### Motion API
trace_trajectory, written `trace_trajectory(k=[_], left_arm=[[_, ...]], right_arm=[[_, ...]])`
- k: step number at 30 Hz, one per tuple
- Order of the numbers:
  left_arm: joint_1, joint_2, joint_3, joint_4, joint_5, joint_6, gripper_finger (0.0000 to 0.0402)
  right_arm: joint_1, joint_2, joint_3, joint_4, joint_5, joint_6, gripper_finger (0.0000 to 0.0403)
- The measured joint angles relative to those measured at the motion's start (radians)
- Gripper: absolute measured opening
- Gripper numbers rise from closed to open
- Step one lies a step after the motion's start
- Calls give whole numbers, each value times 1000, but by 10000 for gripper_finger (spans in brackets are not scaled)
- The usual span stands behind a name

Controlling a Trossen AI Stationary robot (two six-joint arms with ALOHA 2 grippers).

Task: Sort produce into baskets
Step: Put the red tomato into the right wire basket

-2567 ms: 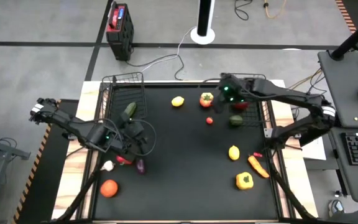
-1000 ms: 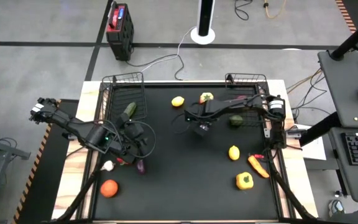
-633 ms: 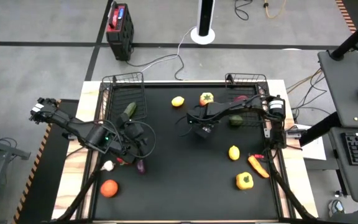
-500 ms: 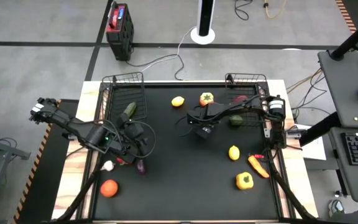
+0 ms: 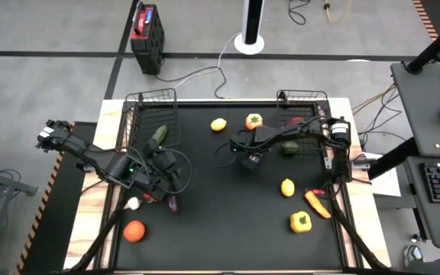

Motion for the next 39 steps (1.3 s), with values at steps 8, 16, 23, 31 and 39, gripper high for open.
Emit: trace_trajectory(k=[8, 16, 23, 31, 39], left_arm=[[0, 0, 0, 0, 0, 0, 223], [0, 0, 0, 0, 0, 3, 223], [0, 0, 0, 0, 0, 4, 223], [0, 0, 0, 0, 1, 4, 223], [0, 0, 0, 0, 3, 4, 223]], right_arm=[[0, -16, 0, 0, 0, 0, 119], [3, -82, 27, -10, -8, 0, 113], [2, -165, 103, -74, -27, -2, 113], [-72, -285, 259, -301, -27, 59, 115], [-251, -401, 290, -518, 7, 151, 109]])
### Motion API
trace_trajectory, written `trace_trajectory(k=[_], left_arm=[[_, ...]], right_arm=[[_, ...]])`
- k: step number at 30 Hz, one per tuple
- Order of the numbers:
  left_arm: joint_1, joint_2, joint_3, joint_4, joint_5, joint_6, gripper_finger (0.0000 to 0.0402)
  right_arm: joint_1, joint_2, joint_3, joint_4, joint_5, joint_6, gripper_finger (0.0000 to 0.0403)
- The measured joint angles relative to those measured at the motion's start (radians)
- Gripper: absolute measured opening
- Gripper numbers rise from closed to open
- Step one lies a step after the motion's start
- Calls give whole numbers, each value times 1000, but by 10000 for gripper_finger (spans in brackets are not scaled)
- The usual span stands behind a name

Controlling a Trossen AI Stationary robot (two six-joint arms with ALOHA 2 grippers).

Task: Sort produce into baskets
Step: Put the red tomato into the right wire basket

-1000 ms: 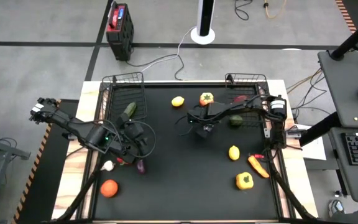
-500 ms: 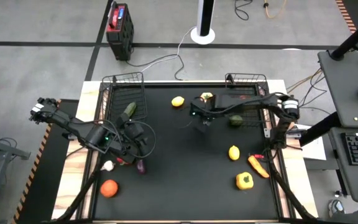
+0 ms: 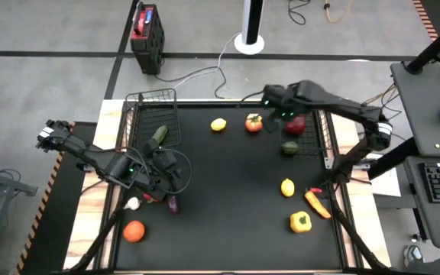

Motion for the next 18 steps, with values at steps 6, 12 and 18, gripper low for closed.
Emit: trace_trajectory(k=[6, 12, 18], left_arm=[[0, 0, 0, 0, 1, 12, 223], [0, 0, 0, 0, 1, 19, 223], [0, 0, 0, -1, 1, 27, 223]], right_arm=[[-120, -12, -37, -50, 28, 16, 114], [-174, -23, -169, -28, 27, 6, 111], [-179, -103, -319, 52, 12, 13, 110]])
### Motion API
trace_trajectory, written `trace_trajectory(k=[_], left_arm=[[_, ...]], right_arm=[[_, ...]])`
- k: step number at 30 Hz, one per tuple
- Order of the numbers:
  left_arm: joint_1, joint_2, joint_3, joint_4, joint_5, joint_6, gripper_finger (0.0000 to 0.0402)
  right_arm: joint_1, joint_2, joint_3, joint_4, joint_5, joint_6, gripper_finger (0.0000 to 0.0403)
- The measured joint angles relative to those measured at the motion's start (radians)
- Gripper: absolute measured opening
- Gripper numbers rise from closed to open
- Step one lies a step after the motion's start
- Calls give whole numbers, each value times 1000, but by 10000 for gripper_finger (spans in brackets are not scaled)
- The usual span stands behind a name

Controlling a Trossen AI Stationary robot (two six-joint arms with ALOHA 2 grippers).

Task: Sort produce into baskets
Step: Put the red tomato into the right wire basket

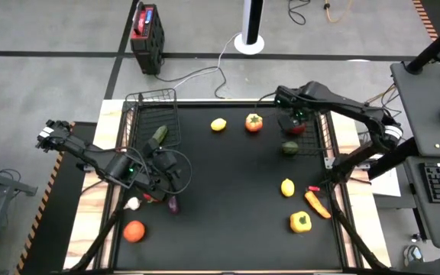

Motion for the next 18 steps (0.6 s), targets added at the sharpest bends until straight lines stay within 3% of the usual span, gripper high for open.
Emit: trace_trajectory(k=[7, 12, 18], left_arm=[[0, 0, 0, 0, 0, 5, 223], [0, 0, 0, 0, 0, 5, 223], [0, 0, 0, 1, -1, 4, 223]], right_arm=[[-7, -129, -157, 125, -122, 19, 112], [-8, -160, -247, 141, -132, 45, 110], [-8, -159, -293, 178, -125, 45, 141]])
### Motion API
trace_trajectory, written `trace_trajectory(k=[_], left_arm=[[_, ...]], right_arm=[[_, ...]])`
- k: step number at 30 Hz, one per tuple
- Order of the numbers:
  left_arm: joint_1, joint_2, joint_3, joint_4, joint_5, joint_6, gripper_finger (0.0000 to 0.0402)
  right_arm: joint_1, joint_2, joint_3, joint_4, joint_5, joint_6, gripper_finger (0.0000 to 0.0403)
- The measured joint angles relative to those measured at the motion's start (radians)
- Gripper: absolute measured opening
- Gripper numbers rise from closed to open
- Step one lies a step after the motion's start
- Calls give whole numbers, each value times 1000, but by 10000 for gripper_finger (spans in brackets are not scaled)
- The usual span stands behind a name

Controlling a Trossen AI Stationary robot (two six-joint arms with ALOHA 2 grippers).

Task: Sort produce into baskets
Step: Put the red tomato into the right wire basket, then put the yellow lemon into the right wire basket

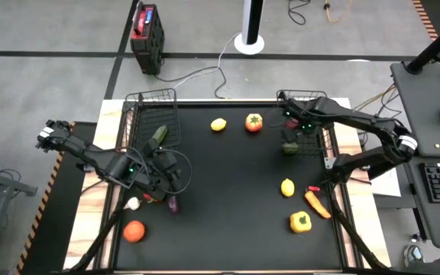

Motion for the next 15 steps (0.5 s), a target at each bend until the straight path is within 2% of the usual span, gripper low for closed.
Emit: trace_trajectory(k=[11, 15], left_arm=[[0, 0, 0, 0, 0, -1, 223], [0, 0, 0, 0, 0, -1, 223]], right_arm=[[2, -4, 3, 33, 1, -19, 189], [50, -41, 4, 109, 3, -45, 197]])
